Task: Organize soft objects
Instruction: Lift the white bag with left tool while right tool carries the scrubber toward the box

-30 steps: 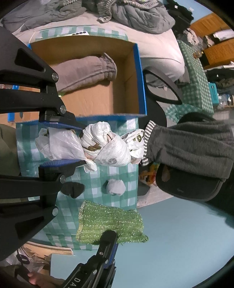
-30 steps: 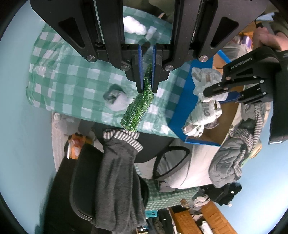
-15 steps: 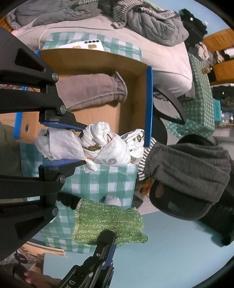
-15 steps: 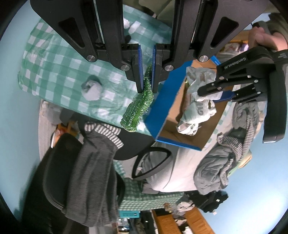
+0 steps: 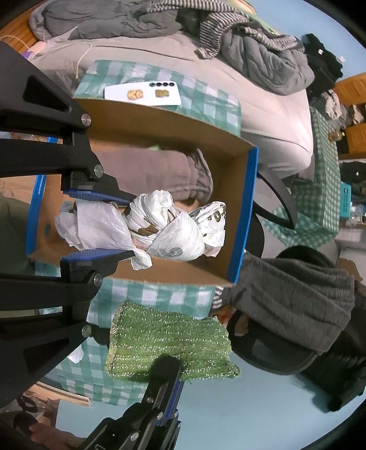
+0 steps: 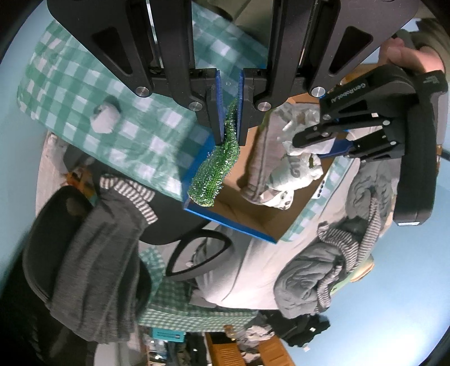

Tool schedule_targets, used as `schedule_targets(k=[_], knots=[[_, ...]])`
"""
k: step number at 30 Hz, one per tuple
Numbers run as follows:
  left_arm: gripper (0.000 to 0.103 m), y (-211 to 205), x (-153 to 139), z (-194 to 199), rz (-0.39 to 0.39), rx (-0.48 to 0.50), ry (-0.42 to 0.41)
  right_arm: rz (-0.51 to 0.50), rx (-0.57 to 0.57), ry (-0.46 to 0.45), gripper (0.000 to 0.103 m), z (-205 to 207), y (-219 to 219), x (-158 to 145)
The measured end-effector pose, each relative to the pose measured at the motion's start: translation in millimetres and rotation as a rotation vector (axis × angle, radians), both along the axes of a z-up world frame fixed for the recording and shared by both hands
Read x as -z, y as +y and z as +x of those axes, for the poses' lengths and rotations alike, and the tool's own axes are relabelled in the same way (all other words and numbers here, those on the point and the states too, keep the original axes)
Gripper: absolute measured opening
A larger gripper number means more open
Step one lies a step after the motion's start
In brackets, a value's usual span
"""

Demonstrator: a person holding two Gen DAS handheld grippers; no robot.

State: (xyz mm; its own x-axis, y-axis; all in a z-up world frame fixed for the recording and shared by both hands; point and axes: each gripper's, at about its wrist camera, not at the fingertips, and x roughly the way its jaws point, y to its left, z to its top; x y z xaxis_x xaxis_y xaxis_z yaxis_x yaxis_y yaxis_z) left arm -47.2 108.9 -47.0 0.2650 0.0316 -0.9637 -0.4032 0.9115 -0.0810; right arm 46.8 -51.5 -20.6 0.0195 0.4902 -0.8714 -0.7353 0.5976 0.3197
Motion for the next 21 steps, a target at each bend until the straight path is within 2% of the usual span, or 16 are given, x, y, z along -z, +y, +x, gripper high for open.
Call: schedule_targets(k=[21], knots=[[0.03,40,35,-19,-0.034,-0.03,0.06,-0.07,-0.093,0.06,0.009,-26,71,39]])
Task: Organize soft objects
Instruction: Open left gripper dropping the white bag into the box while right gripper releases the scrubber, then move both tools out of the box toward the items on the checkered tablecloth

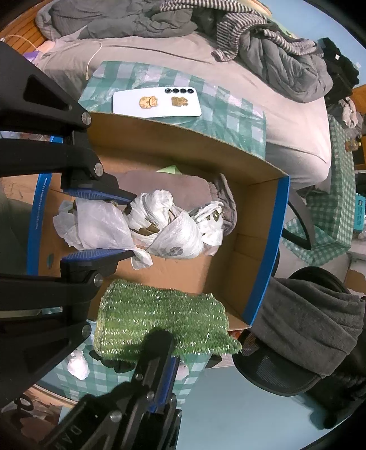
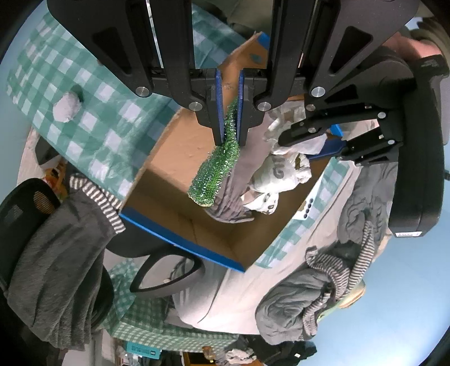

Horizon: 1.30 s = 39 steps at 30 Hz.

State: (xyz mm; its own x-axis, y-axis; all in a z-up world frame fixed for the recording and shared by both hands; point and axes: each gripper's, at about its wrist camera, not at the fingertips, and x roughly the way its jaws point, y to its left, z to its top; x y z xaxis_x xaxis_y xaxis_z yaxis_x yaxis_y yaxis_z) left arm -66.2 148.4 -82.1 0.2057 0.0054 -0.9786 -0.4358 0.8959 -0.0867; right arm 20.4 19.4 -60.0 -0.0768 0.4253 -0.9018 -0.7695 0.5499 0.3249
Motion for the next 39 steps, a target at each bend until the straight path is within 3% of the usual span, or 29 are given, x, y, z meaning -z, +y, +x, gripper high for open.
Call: schedule_targets(k=[4,7,13,17,35,39], knots=[[0.037,2,2,-1,0.011,-0.001,0.001,-0.01,0.004,0.012,0.011,-3,4,4],[0.051,3,1,-2,0.018,-0.004,-0.004,-0.015,0.02,0.008,0.027,-3,4,4],[0.053,8,-2,-6,0.031,-0.009,-0.004,-0.014,0.062,-0.001,0.046,0,-1,-1],[0.053,7,-6,-7,0.032,-0.005,-0.012,-0.014,0.09,0.001,0.05,3,-8,-3],[0.058,-34,-29,5,0.022,0.088,-0.051,-0.017,0.194,-0.027,0.05,12,-66,-23],[0.059,-50,-31,10,0.019,0.126,-0.052,-0.026,0.22,-0.035,0.056,15,-87,-25]])
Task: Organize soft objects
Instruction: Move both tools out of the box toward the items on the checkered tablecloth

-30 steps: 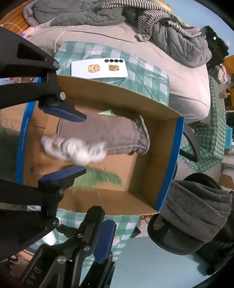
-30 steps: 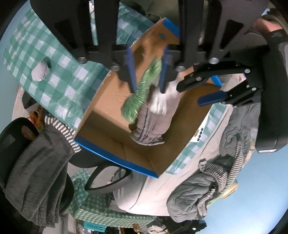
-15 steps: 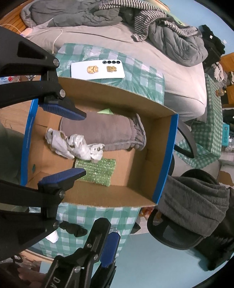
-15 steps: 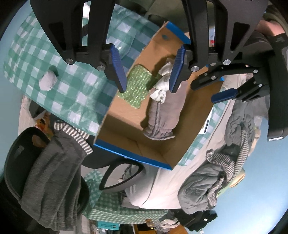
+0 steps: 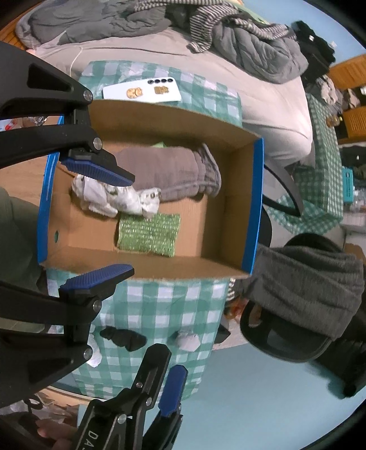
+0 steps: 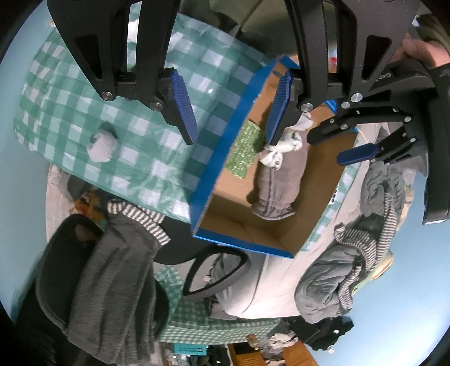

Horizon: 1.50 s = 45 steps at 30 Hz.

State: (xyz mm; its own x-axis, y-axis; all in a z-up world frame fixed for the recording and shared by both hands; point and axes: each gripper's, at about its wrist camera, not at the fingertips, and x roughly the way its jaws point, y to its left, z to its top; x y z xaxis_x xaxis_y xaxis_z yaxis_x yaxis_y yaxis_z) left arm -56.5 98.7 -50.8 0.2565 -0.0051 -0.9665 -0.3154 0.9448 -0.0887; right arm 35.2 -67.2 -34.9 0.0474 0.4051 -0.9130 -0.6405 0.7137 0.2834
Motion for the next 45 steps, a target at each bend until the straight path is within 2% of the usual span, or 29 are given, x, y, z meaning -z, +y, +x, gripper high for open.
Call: schedule_targets(k=[3,21,33,44,45], knots=[[0.062,-14,-1,3,-0.001,0.03,0.0,-0.009,0.017,-0.005,0.057,1,-15,-1],[0.063,-101,15,26,-0.003,0.231,0.062,-0.074,0.144,0.047,0.057,4,-125,26],[0.063,-141,40,25,-0.015,0.27,0.126,-0.084,0.092,0.072,0.058,-11,-164,50],[0.064,-164,83,11,-0.065,0.253,0.194,-0.11,-0.007,0.095,0.058,-26,-180,89],[0.066,-165,87,9,-0.072,0.25,0.196,-0.115,-0.022,0.094,0.058,-28,-180,93]])
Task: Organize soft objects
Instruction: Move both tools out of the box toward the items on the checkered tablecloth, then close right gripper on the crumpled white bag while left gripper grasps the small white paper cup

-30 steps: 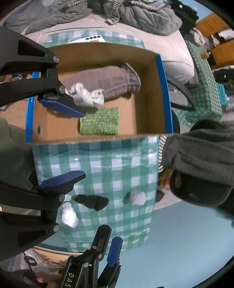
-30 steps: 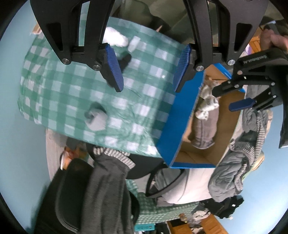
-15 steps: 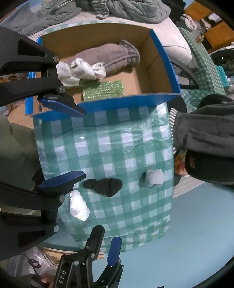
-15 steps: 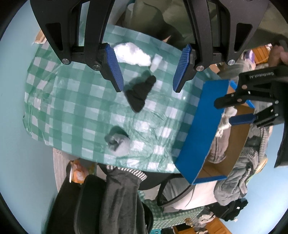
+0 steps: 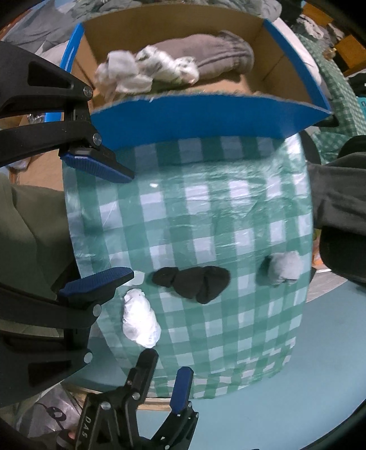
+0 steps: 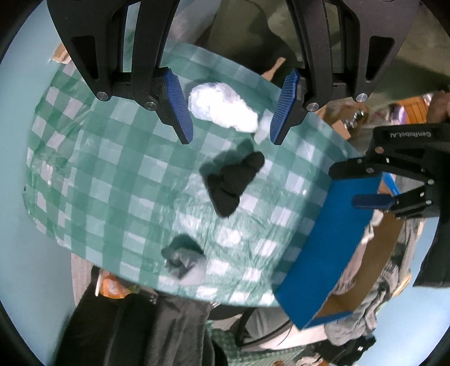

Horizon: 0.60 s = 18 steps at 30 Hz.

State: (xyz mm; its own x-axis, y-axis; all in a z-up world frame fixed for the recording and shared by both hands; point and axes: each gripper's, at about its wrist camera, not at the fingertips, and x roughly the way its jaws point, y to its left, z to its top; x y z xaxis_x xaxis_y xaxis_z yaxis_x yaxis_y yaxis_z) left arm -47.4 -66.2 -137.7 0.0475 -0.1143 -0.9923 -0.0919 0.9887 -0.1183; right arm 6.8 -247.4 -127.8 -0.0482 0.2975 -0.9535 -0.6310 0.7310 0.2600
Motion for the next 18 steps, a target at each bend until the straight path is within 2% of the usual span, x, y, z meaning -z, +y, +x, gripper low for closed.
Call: schedule_targets(k=[8,18], knots=[[0.067,-9,30,-12,-0.034,-0.015,0.028,-0.032,-0.144,0.014,0.057,-21,1,32],[0.067,-16,49,-17,-0.04,-0.009,0.024,-0.082,-0.26,-0.002,0.057,-31,5,61]])
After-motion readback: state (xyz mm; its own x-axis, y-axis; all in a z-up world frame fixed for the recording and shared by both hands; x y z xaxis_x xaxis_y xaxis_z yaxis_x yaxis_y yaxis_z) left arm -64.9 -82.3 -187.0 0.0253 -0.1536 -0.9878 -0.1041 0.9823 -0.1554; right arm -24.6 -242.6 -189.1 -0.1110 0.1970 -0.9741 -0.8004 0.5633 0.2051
